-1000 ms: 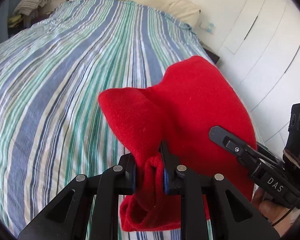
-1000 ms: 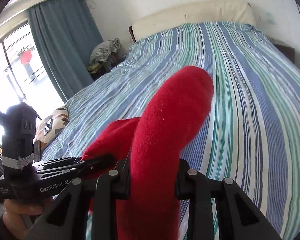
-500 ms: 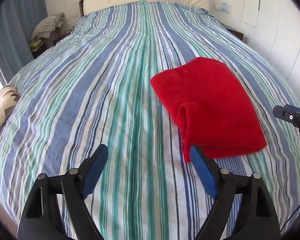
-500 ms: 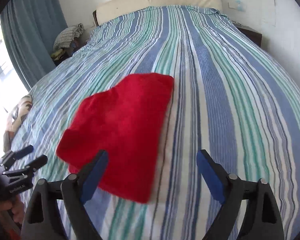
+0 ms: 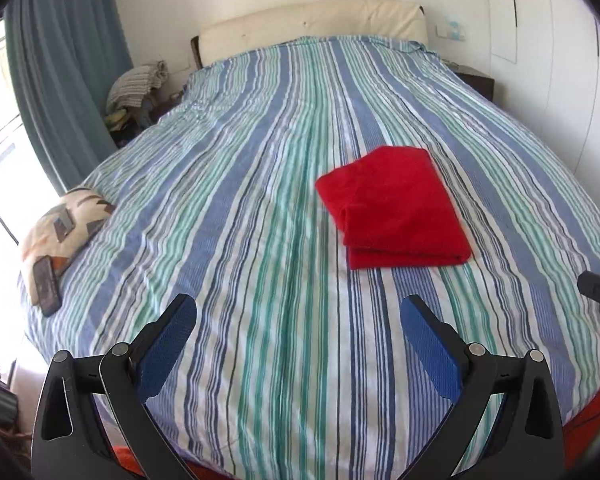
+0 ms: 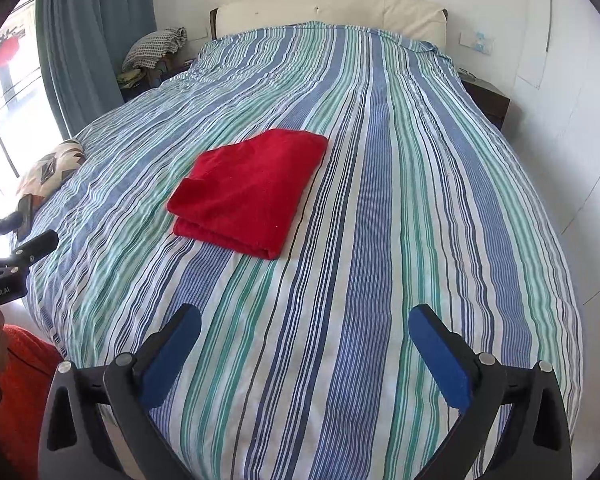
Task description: Fold small clothes
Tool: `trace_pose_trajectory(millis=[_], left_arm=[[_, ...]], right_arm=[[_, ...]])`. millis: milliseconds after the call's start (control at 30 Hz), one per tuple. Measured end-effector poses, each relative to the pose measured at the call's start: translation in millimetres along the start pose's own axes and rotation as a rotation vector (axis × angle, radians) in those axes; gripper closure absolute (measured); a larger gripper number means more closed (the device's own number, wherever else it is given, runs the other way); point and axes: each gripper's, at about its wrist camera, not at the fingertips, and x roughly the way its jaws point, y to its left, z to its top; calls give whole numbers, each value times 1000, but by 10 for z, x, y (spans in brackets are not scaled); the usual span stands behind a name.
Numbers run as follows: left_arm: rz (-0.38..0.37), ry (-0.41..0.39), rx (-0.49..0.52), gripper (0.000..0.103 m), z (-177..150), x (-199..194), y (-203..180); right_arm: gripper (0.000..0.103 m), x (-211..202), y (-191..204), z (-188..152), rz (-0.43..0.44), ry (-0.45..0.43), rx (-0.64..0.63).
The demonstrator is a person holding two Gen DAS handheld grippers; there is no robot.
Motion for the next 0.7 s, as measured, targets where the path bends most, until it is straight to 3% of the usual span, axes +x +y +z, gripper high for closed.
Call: trace_pose_trajectory(millis=[100,300,533,700], left_arm=[[8,14,-11,1,-7,-259,-11],[50,121,-41,1,-258,-601,-94],[64,182,61,1,-686,-735,-185],[27,203,49,1,-776,-812,-127]], right_arm=[[1,-263,24,-24,9,-10,0],[1,-658,164,-193,29,-17,3],[1,-889,347,-598,18,33,7],[1,-1047,401,-788,-3,70,8]])
